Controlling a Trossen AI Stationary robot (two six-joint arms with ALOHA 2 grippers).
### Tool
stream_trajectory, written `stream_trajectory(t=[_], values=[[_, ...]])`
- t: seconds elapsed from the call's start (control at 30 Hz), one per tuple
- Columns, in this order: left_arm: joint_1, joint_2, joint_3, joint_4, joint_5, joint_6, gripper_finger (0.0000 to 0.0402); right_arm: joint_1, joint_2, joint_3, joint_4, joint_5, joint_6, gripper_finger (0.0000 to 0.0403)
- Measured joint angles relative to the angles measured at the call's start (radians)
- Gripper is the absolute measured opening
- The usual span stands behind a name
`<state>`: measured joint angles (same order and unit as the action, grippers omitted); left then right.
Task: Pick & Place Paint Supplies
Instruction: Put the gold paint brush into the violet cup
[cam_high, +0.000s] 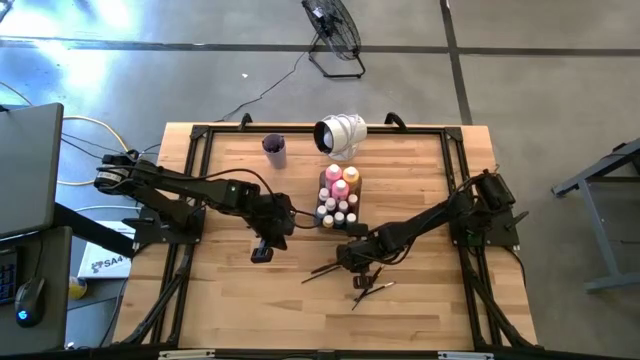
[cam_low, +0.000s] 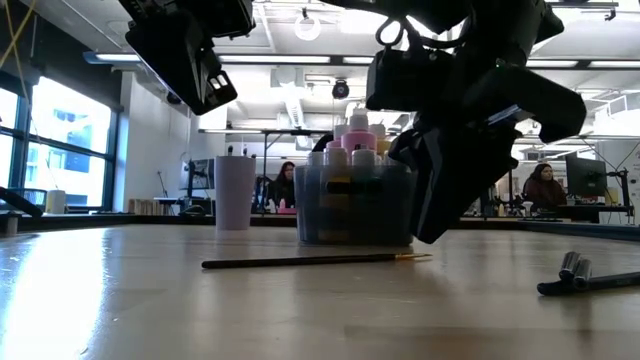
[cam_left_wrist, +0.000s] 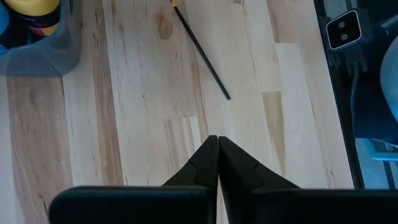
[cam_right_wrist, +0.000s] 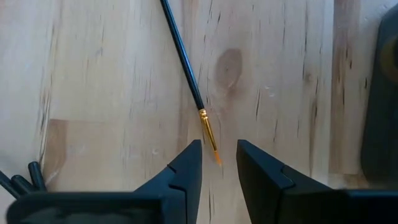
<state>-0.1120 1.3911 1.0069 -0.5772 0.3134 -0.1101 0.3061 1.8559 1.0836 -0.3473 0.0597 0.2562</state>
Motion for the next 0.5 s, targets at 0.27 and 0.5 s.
stream_trajectory(t=[0.27, 0.5], values=[[0.000, 0.000, 0.000, 0.000, 0.000, -0.024, 0.0007, 0.015, 0.072, 0.004, 0.015, 0.064, 0.040, 0.0091], [0.000, 0.000, 0.000, 0.000, 0.000, -0.026, 0.0007, 0.035, 0.082, 0.002, 0.019, 0.066, 0.037, 0.0091]])
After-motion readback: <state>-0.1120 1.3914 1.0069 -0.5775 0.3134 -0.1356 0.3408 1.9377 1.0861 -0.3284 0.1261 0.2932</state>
